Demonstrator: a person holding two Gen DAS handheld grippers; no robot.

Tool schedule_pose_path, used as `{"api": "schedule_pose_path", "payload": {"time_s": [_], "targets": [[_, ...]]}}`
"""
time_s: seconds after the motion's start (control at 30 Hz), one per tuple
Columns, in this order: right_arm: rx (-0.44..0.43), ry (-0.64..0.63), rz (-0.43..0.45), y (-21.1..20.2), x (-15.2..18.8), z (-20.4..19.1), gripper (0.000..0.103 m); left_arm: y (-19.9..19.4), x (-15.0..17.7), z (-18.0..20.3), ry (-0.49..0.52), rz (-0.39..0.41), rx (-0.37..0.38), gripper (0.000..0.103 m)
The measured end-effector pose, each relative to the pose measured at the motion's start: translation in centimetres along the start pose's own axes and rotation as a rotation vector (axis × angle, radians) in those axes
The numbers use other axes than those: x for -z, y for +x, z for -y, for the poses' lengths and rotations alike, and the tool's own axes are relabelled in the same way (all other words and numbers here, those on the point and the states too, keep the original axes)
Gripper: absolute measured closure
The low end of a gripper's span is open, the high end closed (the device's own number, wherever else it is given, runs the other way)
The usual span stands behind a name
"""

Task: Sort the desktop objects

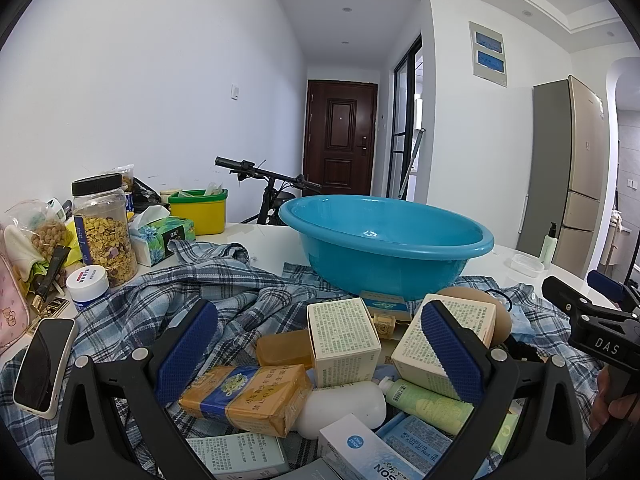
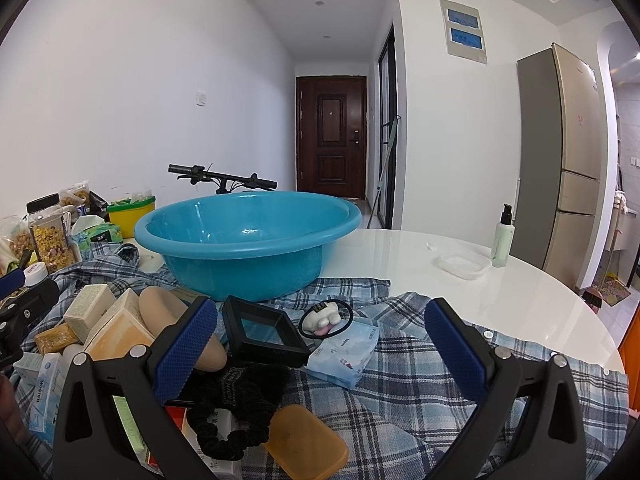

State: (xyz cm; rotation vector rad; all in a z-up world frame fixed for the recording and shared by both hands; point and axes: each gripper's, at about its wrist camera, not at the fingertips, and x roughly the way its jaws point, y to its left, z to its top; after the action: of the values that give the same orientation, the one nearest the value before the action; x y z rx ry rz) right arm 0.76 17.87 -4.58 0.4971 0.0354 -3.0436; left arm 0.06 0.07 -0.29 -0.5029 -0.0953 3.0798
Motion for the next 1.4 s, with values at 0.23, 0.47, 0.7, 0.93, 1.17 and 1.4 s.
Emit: {"api": "schedule_pose_path", "payload": {"time_s": [0.23,0.47,0.7,0.93,1.17,1.4], "targets": [[-0.009,-0.005,-0.004,0.34,-0.11,-0.45,0.000,0.00,-0.02,-0.02,0.000,-0.001,0.000,0.000],[-0.010,-0.004,-0.005,0.37,-0.12,-0.40,0.000,0.00,-0.04,-0.03,0.000,-0.001,0.000,0.000],[-0.010,-0.004,-0.006,0.47,-0.23,-0.51,0.000,0.01,0.00,-0.02,0.000,-0.001,0.000,0.000],[-0.009,-0.002,-0.014,0.63,0.22,-0.31,0.000,0.01,0.00,-0.02,0.000,-0.002,0.000,0.000],[-0.009,0.000,-0.019,0.71,0.22,-0.28,0.000,0.02,-0.02,-0.03,0.000,-0.002,0.000,0.000],[-0.011,0.000,-0.026,0.71,0.25,-0.28,0.000,0.02,-0.05,-0.03,0.000,-0.003,0.000,0.000]]}}
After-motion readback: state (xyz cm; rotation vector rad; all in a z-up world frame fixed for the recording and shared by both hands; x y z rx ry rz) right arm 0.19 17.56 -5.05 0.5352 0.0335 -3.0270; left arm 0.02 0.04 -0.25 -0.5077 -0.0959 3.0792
